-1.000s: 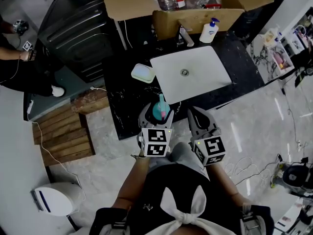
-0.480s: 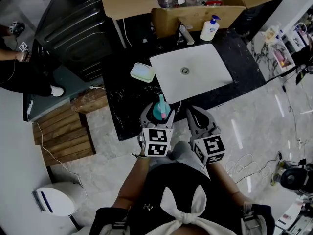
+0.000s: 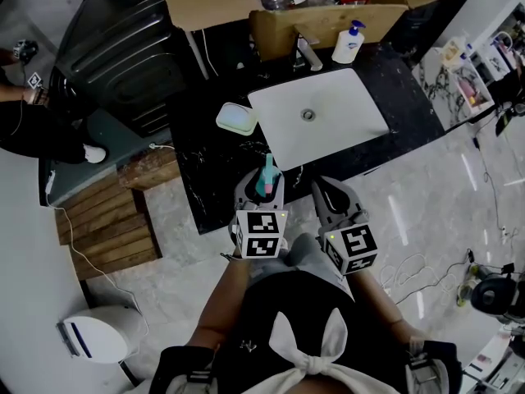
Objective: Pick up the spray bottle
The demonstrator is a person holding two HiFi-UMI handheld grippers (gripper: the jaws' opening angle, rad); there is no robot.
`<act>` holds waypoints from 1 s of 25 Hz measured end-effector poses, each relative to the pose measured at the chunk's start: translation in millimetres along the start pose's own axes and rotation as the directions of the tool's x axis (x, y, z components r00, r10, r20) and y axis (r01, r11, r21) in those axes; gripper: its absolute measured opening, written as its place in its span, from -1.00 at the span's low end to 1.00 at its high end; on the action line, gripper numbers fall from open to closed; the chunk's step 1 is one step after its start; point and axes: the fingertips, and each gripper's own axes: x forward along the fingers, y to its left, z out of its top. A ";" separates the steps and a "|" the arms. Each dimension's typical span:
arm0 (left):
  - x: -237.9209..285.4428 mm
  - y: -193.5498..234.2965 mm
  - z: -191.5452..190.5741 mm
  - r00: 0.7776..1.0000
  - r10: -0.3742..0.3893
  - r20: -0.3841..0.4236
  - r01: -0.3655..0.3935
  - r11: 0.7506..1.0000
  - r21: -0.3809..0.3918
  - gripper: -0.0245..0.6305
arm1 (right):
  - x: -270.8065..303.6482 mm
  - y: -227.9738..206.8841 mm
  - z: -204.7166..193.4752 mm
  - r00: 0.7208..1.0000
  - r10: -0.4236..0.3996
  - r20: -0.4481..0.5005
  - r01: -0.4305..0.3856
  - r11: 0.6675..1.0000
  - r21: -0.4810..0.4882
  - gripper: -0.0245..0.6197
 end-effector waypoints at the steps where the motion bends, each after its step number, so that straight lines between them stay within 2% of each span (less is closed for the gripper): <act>1: 0.0 0.2 -0.1 1.000 0.000 -0.001 0.000 1.000 0.000 -0.33 | -0.2 0.2 0.1 1.000 0.000 0.003 0.000 1.000 0.002 -0.84; 12: -3.3 2.3 1.7 1.000 0.011 -0.003 -0.011 1.000 0.019 -0.37 | -2.8 2.5 0.4 1.000 -0.001 0.026 0.000 1.000 0.005 -0.84; 25: -12.0 2.7 13.8 0.999 0.002 0.034 -0.003 1.000 0.024 -0.38 | -7.9 8.5 -1.9 1.000 0.007 0.022 -0.007 1.000 0.013 -0.84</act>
